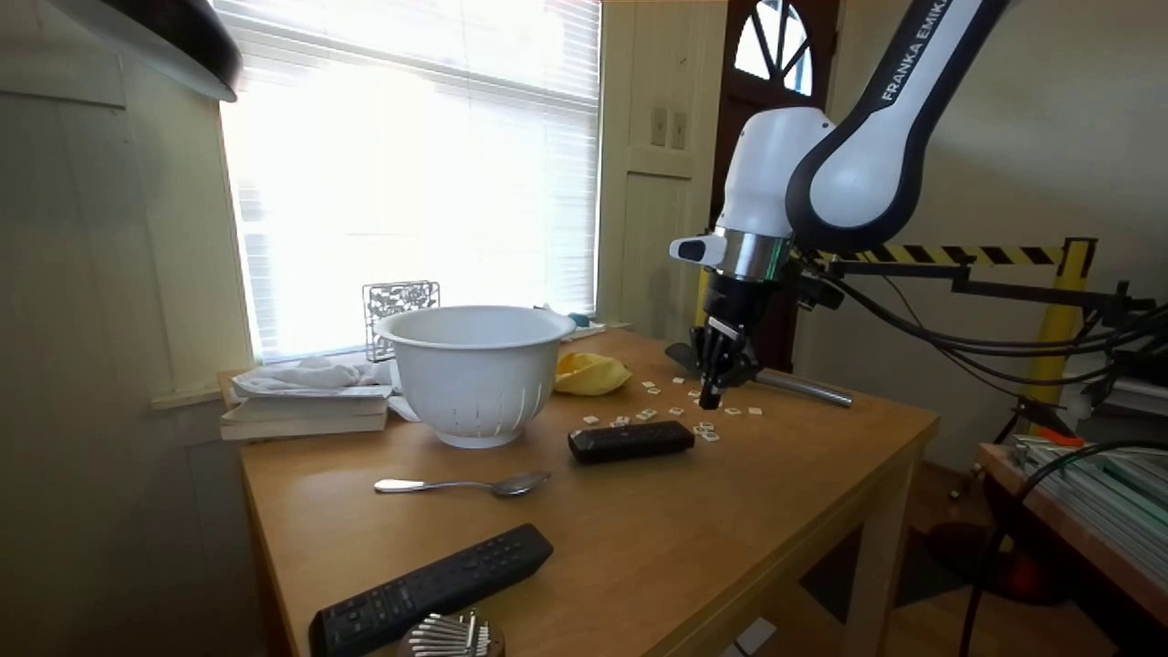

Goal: Move the furthest remote to the right, then press a button on the right remote

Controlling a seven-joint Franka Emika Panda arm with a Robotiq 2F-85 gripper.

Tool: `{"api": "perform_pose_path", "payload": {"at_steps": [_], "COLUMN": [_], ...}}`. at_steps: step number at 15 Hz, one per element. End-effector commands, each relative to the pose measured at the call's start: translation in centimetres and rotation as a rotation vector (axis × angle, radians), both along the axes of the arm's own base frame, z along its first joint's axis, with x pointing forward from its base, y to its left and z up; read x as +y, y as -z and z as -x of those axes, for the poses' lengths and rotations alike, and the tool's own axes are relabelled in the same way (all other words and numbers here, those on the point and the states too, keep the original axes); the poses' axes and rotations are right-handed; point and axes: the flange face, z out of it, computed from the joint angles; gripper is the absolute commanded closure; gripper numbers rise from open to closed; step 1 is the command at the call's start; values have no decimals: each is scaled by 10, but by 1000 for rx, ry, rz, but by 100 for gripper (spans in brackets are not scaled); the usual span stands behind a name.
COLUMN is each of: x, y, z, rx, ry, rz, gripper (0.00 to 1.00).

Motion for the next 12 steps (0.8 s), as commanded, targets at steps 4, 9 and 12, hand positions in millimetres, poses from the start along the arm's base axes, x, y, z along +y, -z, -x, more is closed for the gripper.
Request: {"api": "perform_pose_path", "payload": {"at_steps": [4,9,12], "x": [0,-1,1], "y": [13,24,30], "z": [-15,-20,-21], "rx": [-3,6,10], "ry": [3,0,1], "rz": [5,11,8], "gripper": [100,100,100]}}
